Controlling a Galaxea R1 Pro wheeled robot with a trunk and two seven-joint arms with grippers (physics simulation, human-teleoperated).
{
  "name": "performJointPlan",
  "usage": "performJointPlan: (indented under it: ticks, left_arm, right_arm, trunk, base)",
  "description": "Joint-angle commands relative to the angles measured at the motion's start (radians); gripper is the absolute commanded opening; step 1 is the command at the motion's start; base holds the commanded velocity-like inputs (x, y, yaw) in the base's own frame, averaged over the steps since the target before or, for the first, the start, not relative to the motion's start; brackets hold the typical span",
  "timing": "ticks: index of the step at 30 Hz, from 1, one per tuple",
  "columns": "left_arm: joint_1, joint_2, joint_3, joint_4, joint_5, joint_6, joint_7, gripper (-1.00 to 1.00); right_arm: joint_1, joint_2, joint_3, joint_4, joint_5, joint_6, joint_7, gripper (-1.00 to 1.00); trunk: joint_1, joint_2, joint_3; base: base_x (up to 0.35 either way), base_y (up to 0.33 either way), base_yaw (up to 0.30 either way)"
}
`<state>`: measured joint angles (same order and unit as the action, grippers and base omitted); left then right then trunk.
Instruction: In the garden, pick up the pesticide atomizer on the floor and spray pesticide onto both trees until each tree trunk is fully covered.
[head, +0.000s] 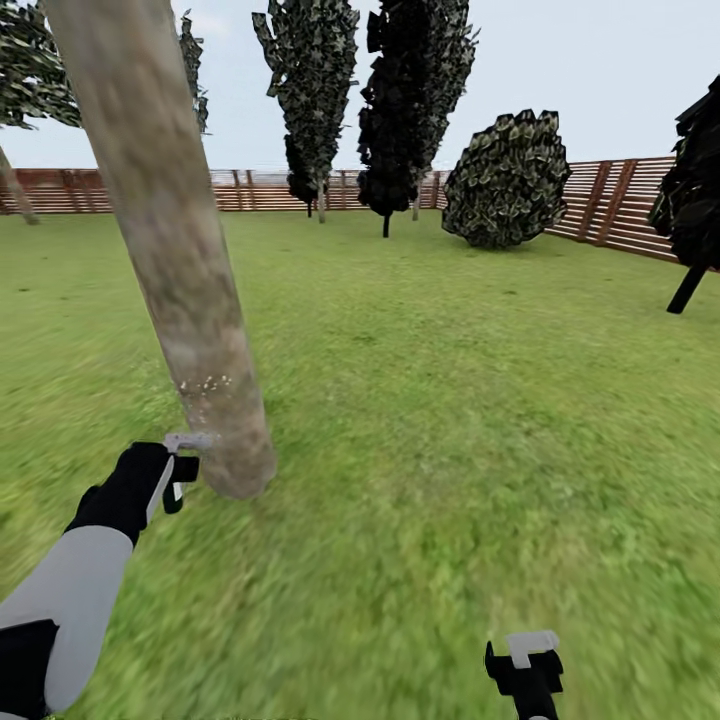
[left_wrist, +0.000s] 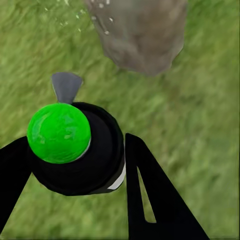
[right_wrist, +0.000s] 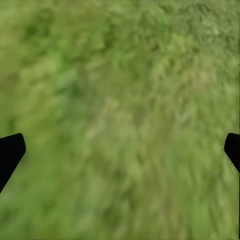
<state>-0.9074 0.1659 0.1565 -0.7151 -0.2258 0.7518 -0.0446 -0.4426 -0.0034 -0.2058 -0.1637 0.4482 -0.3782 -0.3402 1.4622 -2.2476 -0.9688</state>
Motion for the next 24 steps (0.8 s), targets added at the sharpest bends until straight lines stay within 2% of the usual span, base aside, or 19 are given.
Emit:
performJointPlan:
  ticks: [1, 4, 6, 7, 9, 10, 11, 13, 16, 20, 22, 24]
  left_arm:
    - [0.002, 0.001, 0.001, -0.001, -0.005, 0.003, -0.005, -1.00]
    - [0.006, -0.020, -0.002, 0.000, 0.001, 0.003, -0.004, -1.00]
    - [0.006, -0.047, 0.000, -0.002, -0.001, 0.003, -0.004, -1.00]
    - [0.005, -0.049, 0.002, -0.002, -0.002, 0.003, -0.004, -1.00]
    - [0.006, -0.039, 0.004, -0.001, -0.003, 0.003, -0.004, -1.00]
    - [0.007, -0.027, 0.009, 0.000, -0.004, 0.003, -0.003, -1.00]
    - [0.013, 0.000, 0.021, 0.001, -0.005, 0.002, -0.003, -1.00]
    - [0.043, 0.011, 0.025, 0.000, -0.005, -0.002, -0.002, -1.00]
    - [0.069, 0.012, 0.025, -0.001, -0.004, -0.005, -0.003, -1.00]
    - [0.103, 0.008, 0.025, -0.007, -0.002, -0.012, -0.004, -1.00]
    - [0.112, 0.000, 0.027, 0.000, -0.003, -0.073, -0.002, -1.00]
    - [0.114, -0.004, 0.031, 0.000, -0.002, -0.091, -0.002, -1.00]
  right_arm:
    - [-0.001, 0.000, -0.008, 0.001, 0.010, -0.004, -0.002, 1.00]
    - [-0.001, 0.000, -0.009, 0.001, 0.010, -0.004, -0.002, 1.00]
    - [-0.001, 0.000, -0.009, 0.001, 0.010, -0.004, -0.002, 1.00]
    - [-0.001, 0.000, -0.009, 0.001, 0.010, -0.004, -0.002, 1.00]
    - [-0.001, 0.000, -0.009, 0.001, 0.010, -0.004, -0.002, 1.00]
    - [-0.001, 0.000, -0.009, 0.001, 0.010, -0.004, -0.002, 1.00]
    - [-0.001, 0.000, -0.009, 0.001, 0.010, -0.004, -0.002, 1.00]
    - [-0.001, 0.000, -0.009, 0.001, 0.010, -0.004, -0.002, 1.00]
    - [-0.001, 0.000, -0.009, 0.001, 0.010, -0.004, -0.002, 1.00]
    - [-0.001, 0.000, -0.009, 0.001, 0.010, -0.004, -0.002, 1.00]
    - [-0.001, 0.000, -0.009, 0.001, 0.010, -0.004, -0.002, 1.00]
    - [-0.001, 0.000, -0.009, 0.001, 0.010, -0.004, -0.002, 1.00]
  trunk:
    - [0.000, 0.000, -0.001]
    - [0.000, 0.000, -0.001]
    - [0.000, 0.000, -0.001]
    - [0.000, 0.000, -0.001]
    - [0.000, 0.000, -0.001]
    - [0.000, 0.000, -0.001]
    - [0.000, 0.000, -0.001]
    - [0.000, 0.000, -0.001]
    - [0.000, 0.000, -0.001]
    - [0.000, 0.000, -0.001]
    - [0.000, 0.000, -0.001]
    - [0.000, 0.000, -0.001]
  base:
    - [0.000, -0.275, 0.072]
    - [0.060, -0.275, 0.017]
    - [0.107, -0.273, 0.003]
    - [0.172, -0.242, 0.001]
    - [0.206, -0.216, 0.000]
    - [0.240, -0.190, 0.000]
    - [0.269, -0.162, 0.000]
    - [0.279, -0.120, 0.000]
    - [0.269, -0.034, 0.010]
    - [0.069, -0.003, 0.212]
    - [0.005, 0.000, 0.271]
    - [0.001, 0.000, 0.275]
